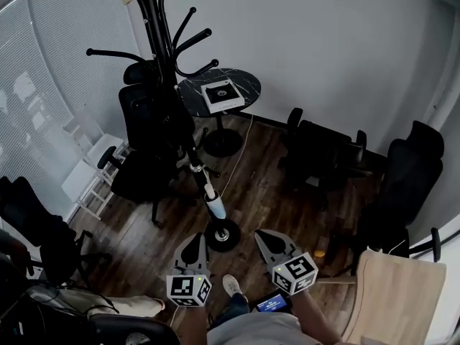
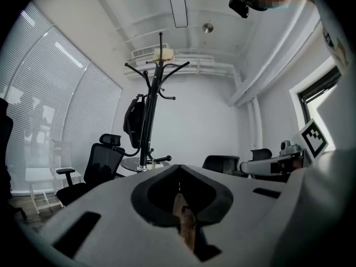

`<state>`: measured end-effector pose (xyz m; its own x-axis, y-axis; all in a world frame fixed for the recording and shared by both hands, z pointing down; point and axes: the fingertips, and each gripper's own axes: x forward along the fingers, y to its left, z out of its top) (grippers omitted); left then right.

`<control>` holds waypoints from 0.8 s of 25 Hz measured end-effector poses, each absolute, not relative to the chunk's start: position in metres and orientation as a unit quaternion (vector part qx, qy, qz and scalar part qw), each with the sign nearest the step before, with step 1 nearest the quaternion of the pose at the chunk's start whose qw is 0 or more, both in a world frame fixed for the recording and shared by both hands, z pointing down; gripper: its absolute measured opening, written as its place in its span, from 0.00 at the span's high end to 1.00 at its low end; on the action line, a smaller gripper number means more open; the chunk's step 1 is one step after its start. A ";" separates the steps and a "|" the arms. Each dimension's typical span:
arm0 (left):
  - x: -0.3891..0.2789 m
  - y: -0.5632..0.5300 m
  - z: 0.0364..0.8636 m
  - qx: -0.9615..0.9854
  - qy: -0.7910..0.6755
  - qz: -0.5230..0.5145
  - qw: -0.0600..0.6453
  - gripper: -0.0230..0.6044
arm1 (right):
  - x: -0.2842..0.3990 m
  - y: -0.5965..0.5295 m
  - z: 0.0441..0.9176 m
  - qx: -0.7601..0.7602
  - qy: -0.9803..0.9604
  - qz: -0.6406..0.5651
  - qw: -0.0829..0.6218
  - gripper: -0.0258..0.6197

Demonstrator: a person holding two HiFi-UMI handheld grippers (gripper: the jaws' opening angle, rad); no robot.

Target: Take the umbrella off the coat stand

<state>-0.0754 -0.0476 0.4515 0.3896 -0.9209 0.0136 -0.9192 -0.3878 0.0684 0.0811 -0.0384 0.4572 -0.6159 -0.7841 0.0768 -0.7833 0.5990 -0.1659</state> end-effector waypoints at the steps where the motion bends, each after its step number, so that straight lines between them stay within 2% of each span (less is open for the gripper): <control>1: -0.077 -0.052 0.453 0.832 -0.553 -0.014 0.035 0.93 | 0.080 -0.043 0.458 -0.438 0.895 -0.091 0.000 0.94; 20: -0.090 -0.168 0.475 0.841 -0.537 -0.014 0.059 0.93 | 0.058 -0.165 0.482 -0.450 0.888 -0.084 -0.037 0.94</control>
